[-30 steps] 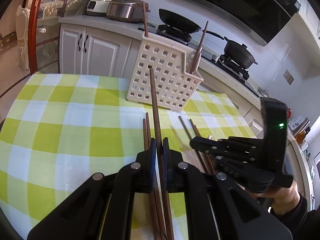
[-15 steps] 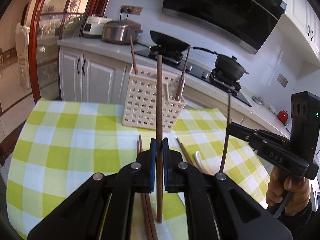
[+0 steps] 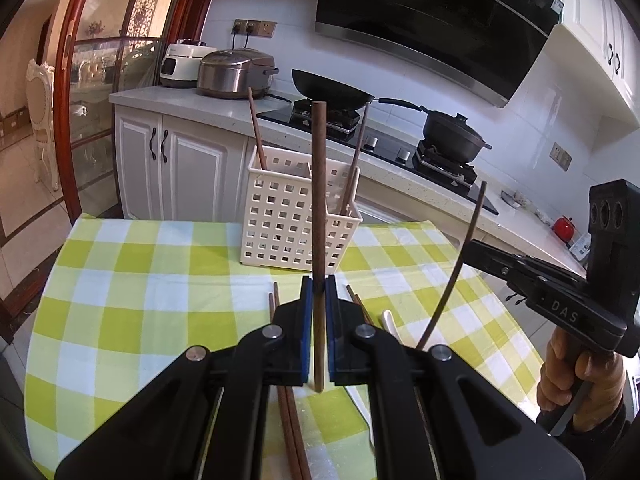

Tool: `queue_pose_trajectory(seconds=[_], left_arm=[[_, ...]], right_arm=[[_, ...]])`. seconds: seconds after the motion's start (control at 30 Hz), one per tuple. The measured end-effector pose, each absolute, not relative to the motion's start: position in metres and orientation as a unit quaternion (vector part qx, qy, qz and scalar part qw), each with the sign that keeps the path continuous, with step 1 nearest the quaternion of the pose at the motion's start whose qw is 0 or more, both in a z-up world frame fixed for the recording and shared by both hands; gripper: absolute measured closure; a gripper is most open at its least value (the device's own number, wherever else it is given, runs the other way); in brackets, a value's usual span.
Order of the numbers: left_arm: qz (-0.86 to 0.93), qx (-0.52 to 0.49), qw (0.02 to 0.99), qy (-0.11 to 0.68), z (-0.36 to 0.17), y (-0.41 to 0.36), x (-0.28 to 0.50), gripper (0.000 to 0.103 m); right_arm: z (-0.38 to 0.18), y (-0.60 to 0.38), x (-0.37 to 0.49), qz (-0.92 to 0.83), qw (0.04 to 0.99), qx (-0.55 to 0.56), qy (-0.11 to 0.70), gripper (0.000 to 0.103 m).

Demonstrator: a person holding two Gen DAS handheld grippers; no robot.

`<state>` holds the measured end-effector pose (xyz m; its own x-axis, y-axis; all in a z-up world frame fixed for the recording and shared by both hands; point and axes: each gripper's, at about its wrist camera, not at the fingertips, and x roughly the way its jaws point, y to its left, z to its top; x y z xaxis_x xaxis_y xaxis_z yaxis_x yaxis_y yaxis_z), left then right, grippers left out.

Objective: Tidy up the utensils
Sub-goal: 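Carry both held chopsticks upright over the white basket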

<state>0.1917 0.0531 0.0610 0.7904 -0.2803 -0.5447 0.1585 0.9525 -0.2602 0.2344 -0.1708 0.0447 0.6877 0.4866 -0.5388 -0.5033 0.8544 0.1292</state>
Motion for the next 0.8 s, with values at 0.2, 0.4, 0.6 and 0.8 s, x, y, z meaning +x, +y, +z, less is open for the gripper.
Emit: queue_pose_trajectory(seconds=[0.2, 0.4, 0.6, 0.8], left_arm=[[-0.126, -0.093, 0.942, 0.296, 0.08, 0.054, 0.201, 0.097], [-0.127, -0.075, 0.947, 0.284, 0.119, 0.057, 0.226, 0.097], [-0.121, -0.052, 0.959, 0.251, 0.179, 0.058, 0.253, 0.097], [-0.1, -0.04, 0.967, 0.232, 0.22, 0.056, 0.292, 0.097]], right_arm=[[0.057, -0.174, 0.237, 0.274, 0.919, -0.01, 0.283, 0.097], [0.093, -0.172, 0.256, 0.27, 0.926, -0.008, 0.263, 0.097], [0.142, -0.165, 0.287, 0.254, 0.939, 0.001, 0.23, 0.097], [0.167, -0.155, 0.321, 0.23, 0.949, 0.01, 0.215, 0.097]])
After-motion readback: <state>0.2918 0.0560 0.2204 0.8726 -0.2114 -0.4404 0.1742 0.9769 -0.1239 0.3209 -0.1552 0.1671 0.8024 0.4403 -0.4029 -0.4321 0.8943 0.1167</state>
